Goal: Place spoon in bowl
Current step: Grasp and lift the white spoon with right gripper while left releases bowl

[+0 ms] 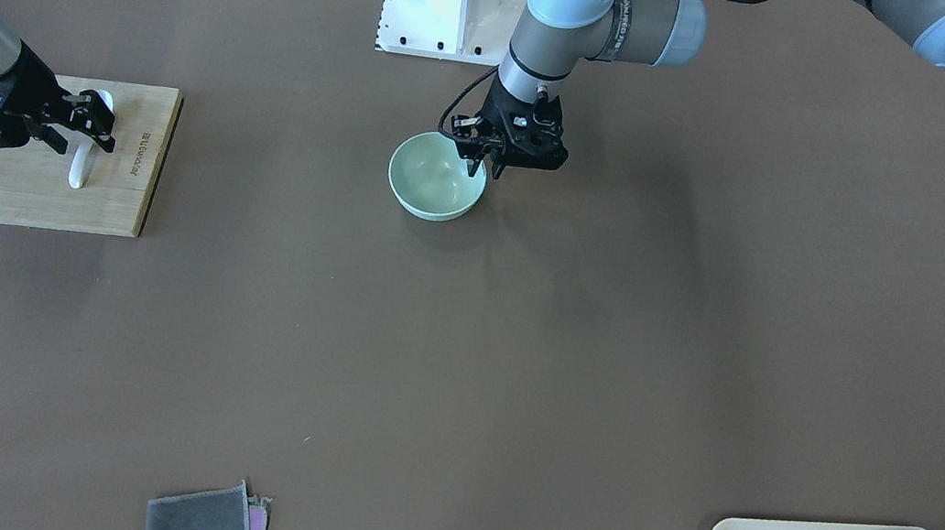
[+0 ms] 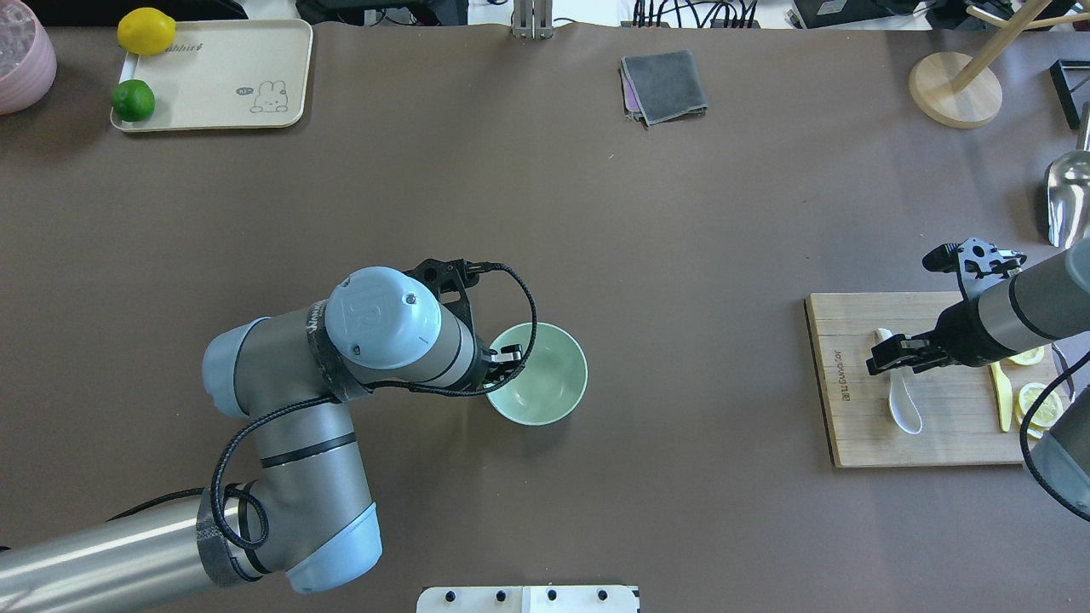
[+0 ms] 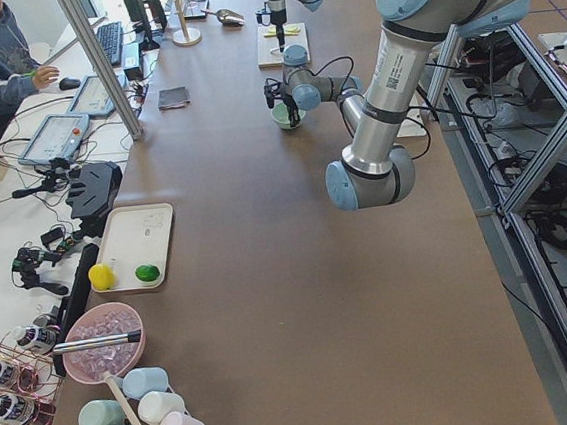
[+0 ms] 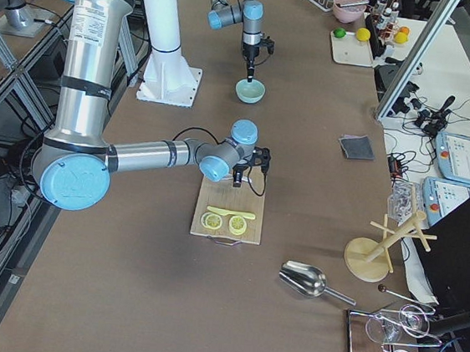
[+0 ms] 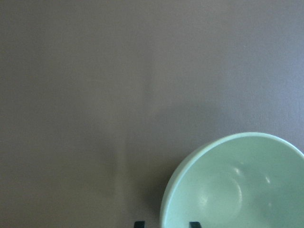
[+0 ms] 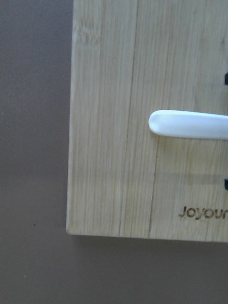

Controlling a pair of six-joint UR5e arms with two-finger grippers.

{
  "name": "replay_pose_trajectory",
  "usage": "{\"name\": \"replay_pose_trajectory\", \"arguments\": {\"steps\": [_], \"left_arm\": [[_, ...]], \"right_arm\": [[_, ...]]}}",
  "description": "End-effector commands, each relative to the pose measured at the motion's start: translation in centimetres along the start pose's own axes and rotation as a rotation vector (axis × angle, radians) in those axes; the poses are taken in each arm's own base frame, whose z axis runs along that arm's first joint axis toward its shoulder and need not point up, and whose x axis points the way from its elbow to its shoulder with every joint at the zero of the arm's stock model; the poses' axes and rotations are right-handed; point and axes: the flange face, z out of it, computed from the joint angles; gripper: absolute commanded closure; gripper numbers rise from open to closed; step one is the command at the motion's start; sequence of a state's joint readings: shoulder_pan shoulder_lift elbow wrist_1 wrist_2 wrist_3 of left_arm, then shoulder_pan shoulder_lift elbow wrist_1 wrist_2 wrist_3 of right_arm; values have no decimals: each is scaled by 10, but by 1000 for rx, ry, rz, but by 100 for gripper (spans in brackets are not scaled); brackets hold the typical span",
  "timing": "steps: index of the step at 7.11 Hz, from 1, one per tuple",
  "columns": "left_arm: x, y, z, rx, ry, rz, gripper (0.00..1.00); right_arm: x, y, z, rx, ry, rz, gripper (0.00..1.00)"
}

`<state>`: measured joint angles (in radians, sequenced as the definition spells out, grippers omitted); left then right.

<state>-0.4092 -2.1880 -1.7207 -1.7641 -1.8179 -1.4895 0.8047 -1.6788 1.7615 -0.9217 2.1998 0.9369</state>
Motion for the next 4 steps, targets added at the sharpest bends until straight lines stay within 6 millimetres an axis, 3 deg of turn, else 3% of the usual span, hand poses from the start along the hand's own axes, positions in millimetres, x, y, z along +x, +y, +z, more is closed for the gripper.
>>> {"name": "replay_pose_trajectory", "arguments": {"steps": [1,2,3,4], "left_arm": [[-1,-1,-1,2,1,-1,57],[-2,-3,-8,8,11,0,51],[-2,-14,-28,26,38,-2,43],[-23,-24,-51,41,51,0,43]], "right_arm": [[1,2,-3,2,-1,-1,100],[-3,-1,-4,6,-6,-5,100],[-13,0,-14,24,-21,-17,100],[-32,-2,-25,42,-48,-45,100]]}}
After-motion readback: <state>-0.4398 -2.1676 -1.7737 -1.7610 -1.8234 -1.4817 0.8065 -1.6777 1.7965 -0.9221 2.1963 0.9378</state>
